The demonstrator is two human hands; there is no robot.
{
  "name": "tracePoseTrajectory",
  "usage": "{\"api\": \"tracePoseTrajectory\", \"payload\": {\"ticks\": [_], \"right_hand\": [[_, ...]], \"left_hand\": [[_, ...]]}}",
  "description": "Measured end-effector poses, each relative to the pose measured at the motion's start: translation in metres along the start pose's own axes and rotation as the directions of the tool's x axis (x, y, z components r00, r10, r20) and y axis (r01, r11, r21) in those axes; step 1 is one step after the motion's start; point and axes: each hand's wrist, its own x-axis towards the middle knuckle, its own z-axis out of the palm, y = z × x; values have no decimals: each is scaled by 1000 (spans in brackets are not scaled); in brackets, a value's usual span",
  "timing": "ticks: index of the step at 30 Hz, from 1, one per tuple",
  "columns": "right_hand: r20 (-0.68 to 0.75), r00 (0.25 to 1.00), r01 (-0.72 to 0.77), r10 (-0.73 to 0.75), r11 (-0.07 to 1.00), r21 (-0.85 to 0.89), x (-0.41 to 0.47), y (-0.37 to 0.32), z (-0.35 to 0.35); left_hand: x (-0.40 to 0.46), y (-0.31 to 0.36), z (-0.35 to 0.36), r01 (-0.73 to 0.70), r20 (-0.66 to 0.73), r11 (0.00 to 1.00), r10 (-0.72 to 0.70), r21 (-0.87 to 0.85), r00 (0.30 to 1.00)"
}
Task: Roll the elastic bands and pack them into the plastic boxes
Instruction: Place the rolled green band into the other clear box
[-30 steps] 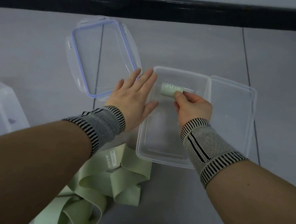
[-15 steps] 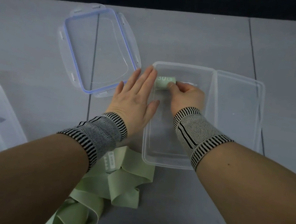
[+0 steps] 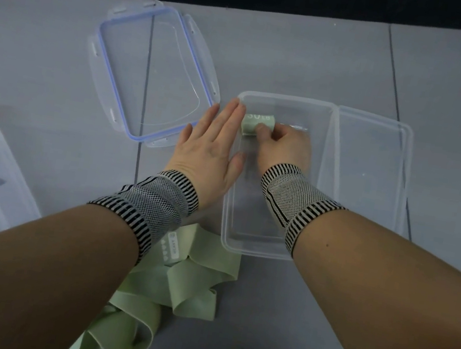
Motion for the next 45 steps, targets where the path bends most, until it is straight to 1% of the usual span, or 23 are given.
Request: {"api": "tracePoseTrajectory", "payload": {"ticks": [8, 14, 18, 21, 25, 28, 33, 35, 37, 40, 45], "right_hand": [[-7, 1000, -2, 2, 1000, 1, -1, -2, 1], [-43, 995, -88, 91, 993, 78, -5, -3, 1], [-28, 992, -118, 121, 989, 91, -6, -5, 0], [-27, 995, -91, 94, 993, 71, -7, -2, 1], [-18, 999, 32, -32, 999, -31, -4, 1, 0], [-14, 997, 74, -75, 995, -68, 1, 1, 0], [56, 991, 130, -125, 985, -111, 3, 2, -2], [72, 990, 133, -125, 985, -115, 4, 3, -3], [84, 989, 125, -119, 989, -73, 4, 4, -4], [84, 992, 91, -91, 996, 8, 2, 5, -6], [70, 997, 32, -36, 998, 54, 2, 5, -8]], "left_hand": [[0, 0, 0, 9, 8, 1000, -9, -3, 1000], [0, 1, -1, 14, 5, 1000, -14, 8, 1000], [0, 1, -1, 15, 10, 1000, -15, 4, 1000], [0, 1, -1, 19, 8, 1000, -19, -6, 1000], [0, 1, -1, 15, 8, 1000, -15, -5, 1000], [0, 1, -1, 17, 9, 1000, -17, -4, 1000], [0, 1, 0, 11, 7, 1000, -11, -4, 1000], [0, 1, 0, 11, 4, 1000, -11, -9, 1000], [0, 2, 0, 13, 4, 1000, -13, -10, 1000], [-1, 1, -1, 12, 8, 1000, -12, -7, 1000], [0, 0, -1, 9, 7, 1000, -9, -3, 1000]]}}
